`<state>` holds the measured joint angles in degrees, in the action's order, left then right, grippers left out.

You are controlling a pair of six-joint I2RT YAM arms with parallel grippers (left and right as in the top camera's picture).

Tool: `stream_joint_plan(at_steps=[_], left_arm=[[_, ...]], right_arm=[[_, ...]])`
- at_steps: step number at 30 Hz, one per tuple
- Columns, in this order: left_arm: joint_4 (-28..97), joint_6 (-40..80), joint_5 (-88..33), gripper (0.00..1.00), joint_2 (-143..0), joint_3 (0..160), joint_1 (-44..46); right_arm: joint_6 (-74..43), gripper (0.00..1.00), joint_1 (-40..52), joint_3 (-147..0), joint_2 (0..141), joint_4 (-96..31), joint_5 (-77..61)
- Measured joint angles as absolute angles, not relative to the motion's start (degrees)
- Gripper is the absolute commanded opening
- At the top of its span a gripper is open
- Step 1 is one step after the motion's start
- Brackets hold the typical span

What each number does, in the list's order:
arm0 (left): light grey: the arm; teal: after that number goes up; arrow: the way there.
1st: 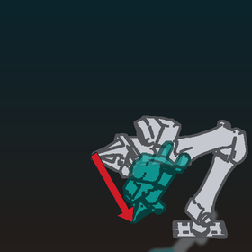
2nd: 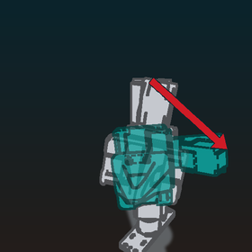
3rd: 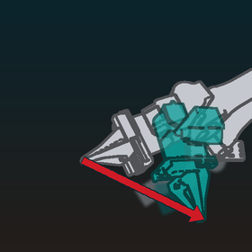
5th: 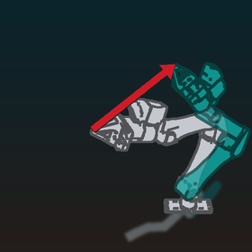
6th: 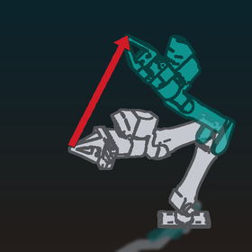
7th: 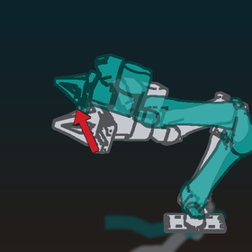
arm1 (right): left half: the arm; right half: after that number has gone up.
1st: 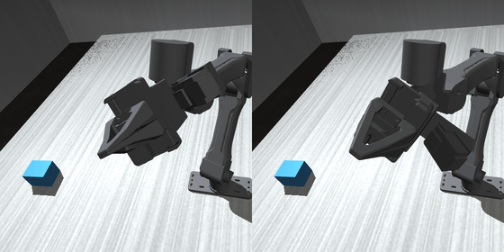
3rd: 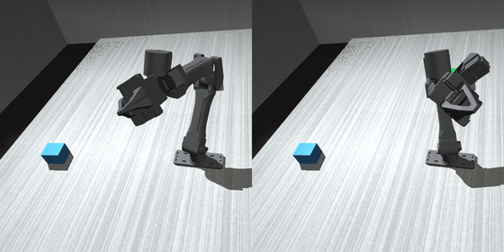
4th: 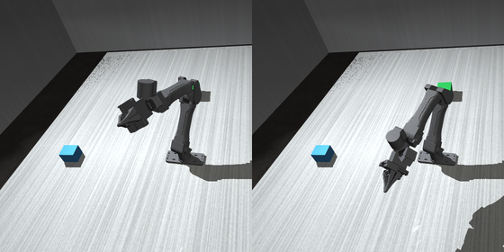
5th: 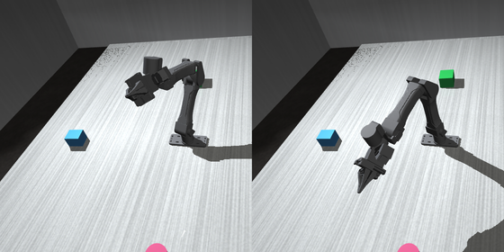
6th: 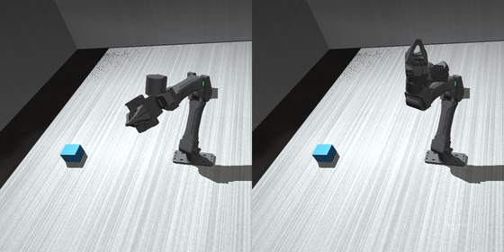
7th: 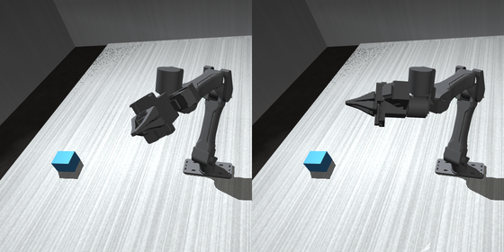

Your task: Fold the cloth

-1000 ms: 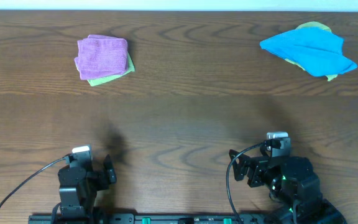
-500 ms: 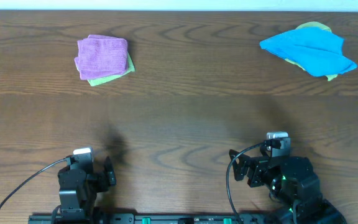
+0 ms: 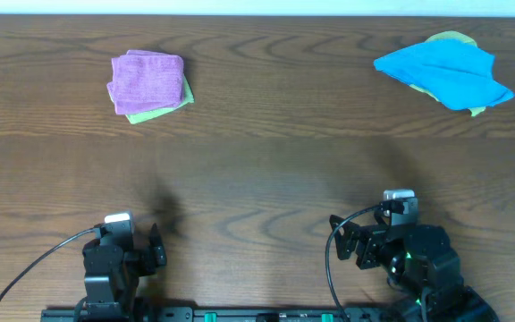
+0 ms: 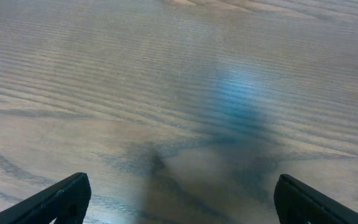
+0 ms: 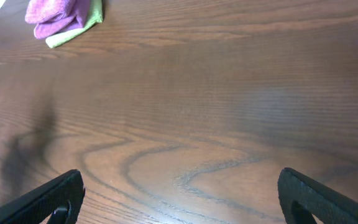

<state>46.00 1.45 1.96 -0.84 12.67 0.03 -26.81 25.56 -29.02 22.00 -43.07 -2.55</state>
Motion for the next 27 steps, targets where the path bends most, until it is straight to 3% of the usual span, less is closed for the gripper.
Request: stream_joint_plan(at_steps=[15, 20, 27], left_arm=[[46.0, 1.4, 2.0, 0.95, -0.8, 12.7, 0.0], [46.0, 1.4, 2.0, 0.95, -0.8, 12.7, 0.0], [46.0, 1.4, 2.0, 0.95, -0.7, 12.7, 0.0]], right_arm=[[-26.8, 0.99, 23.6, -29.0, 22.0, -43.1, -2.6], [-26.5, 0.99, 14.0, -28.8, 19.7, -45.5, -1.7], [-15.8, 0.99, 2.5, -20.7, 7.9, -44.3, 0.2]])
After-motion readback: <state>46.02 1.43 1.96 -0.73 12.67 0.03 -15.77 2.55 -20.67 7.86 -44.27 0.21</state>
